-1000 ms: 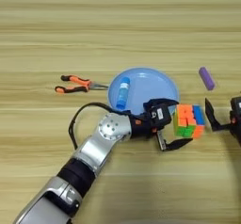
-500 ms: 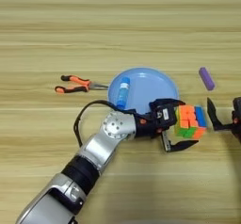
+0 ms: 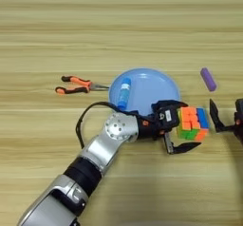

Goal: Move the objects on the table

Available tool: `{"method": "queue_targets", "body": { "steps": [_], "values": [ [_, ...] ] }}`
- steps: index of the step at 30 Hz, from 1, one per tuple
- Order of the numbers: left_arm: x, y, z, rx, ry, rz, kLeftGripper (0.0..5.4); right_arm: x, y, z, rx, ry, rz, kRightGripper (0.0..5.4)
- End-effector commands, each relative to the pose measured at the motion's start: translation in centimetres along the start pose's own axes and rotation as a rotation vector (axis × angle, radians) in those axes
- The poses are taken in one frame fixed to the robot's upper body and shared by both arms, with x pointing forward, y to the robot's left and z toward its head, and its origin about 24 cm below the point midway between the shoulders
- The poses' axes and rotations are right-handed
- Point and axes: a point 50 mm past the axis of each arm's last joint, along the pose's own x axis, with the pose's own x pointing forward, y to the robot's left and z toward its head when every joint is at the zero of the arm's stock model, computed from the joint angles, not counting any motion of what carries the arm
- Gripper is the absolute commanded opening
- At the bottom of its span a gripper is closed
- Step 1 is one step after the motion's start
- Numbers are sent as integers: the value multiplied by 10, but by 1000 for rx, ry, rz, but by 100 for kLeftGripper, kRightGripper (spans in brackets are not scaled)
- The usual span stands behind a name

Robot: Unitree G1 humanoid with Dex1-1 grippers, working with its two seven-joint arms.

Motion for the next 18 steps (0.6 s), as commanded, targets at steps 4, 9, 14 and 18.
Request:
{"method": "queue_targets", "body": {
  "steps": [4,9,14,18],
  "values": [
    [3,3,2,21,4,-8,535,0,-2,0,11,5,-12,540],
    [3,5,2,13,0,-4,487,0,-2,1,12,0,-16,540],
    [2,6,2,10,-2,7,429,0,-2,1,14,-1,-18,540],
    [2,7,3,8,-3,11,405,0,-2,1,15,-2,-19,540]
  ]
}}
